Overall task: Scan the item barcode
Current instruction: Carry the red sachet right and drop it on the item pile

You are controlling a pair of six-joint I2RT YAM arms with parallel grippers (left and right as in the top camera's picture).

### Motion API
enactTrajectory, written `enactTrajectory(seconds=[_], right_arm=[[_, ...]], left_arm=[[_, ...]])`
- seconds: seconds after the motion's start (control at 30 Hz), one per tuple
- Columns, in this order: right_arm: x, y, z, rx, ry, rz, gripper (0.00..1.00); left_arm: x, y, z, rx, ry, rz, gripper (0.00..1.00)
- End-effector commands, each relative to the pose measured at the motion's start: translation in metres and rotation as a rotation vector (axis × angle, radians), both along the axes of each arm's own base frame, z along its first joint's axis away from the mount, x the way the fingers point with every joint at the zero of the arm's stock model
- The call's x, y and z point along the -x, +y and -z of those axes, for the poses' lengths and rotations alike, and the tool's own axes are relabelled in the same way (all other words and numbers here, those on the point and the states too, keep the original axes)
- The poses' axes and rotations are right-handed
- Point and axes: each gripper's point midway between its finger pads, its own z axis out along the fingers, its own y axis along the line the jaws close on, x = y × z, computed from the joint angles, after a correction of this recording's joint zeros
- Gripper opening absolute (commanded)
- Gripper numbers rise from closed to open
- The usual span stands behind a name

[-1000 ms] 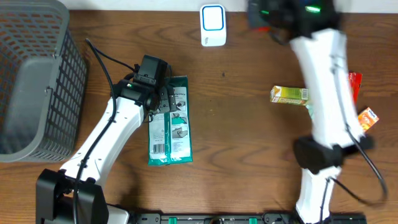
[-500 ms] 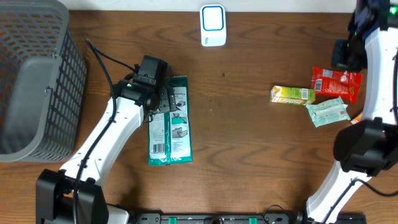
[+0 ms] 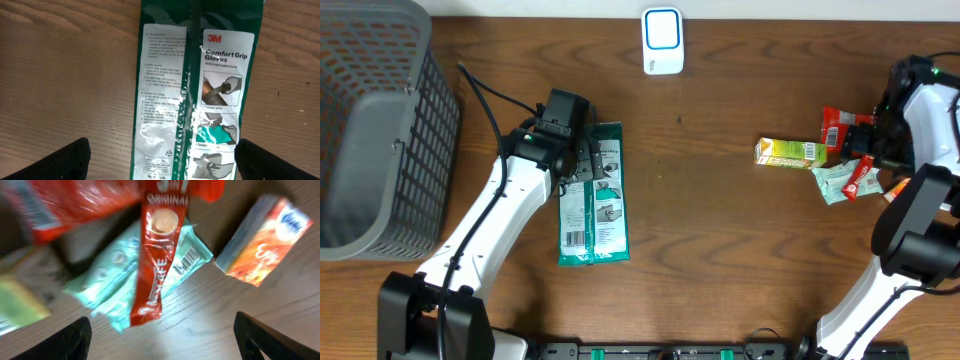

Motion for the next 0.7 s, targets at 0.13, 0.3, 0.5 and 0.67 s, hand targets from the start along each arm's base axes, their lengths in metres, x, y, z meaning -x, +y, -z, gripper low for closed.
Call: enactTrajectory(seconds=[0.13, 0.3, 0.5, 0.67], right_arm=[[-0.029, 0.022, -0.045, -0.093, -0.128, -0.033, 0.89], [-0.022, 0.023, -0.015, -0.111, -0.100, -0.020, 0.27], [-0.023, 0.028, 0.020, -0.126, -0.113, -0.027, 0.01], [-0.031, 0.055, 0.035, -0.224, -0.154, -0.053, 0.02]], left_arm=[[-0.001, 0.003, 0.001, -0.009, 0.002, -0.009, 0.93], [-0.001, 0.003, 0.001, -0.009, 0.002, -0.009, 0.93], [-0.001, 0.003, 0.001, -0.009, 0.002, -0.009, 0.93], [-0.001, 0.003, 0.001, -0.009, 0.002, -0.009, 0.93]])
